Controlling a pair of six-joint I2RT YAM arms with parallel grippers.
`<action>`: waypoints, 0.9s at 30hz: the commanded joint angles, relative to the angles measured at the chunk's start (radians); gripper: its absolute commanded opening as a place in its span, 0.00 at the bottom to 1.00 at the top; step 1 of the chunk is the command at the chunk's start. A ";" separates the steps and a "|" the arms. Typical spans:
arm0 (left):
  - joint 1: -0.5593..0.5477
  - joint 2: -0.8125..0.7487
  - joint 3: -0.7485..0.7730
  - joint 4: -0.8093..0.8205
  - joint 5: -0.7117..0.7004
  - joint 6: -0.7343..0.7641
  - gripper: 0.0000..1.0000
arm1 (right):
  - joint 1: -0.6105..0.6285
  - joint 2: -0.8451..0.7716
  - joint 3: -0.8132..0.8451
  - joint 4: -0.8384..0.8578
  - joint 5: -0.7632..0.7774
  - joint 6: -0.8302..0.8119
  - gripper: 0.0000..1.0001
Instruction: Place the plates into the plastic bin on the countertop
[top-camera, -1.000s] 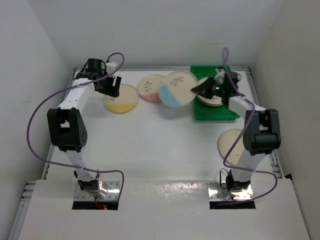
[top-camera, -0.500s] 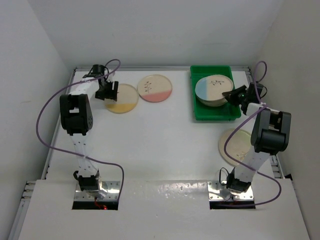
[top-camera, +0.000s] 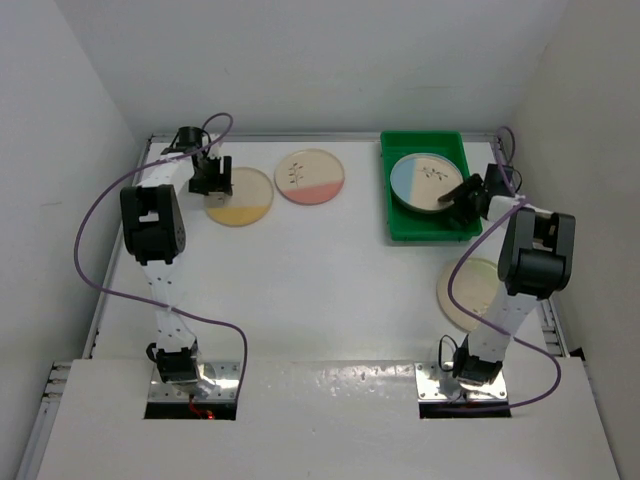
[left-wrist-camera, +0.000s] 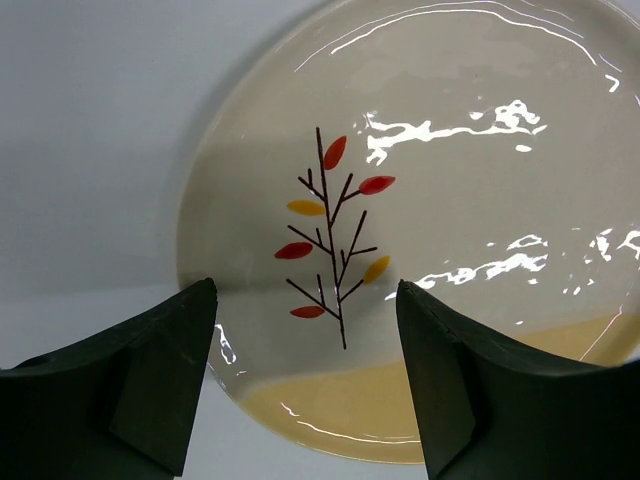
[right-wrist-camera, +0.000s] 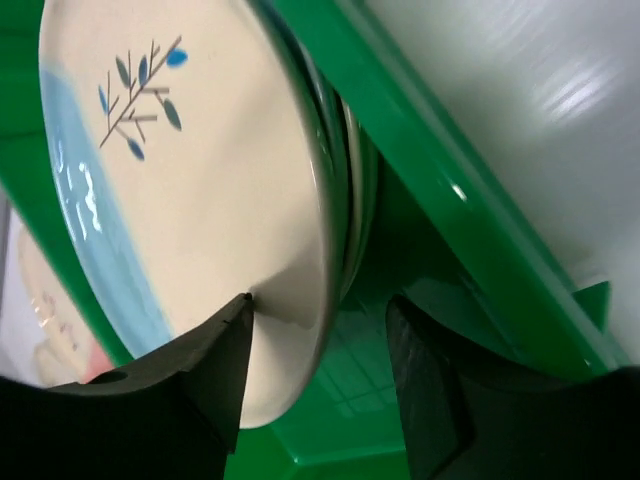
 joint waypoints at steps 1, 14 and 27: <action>0.039 0.026 0.013 -0.006 -0.009 -0.008 0.76 | 0.022 0.009 0.090 -0.110 0.109 -0.091 0.57; 0.067 -0.070 -0.010 -0.006 -0.046 -0.008 0.76 | 0.178 -0.150 0.175 -0.245 0.343 -0.316 0.68; 0.068 -0.193 -0.093 0.085 -0.165 0.028 0.53 | 0.309 -0.238 0.205 -0.274 0.297 -0.448 0.70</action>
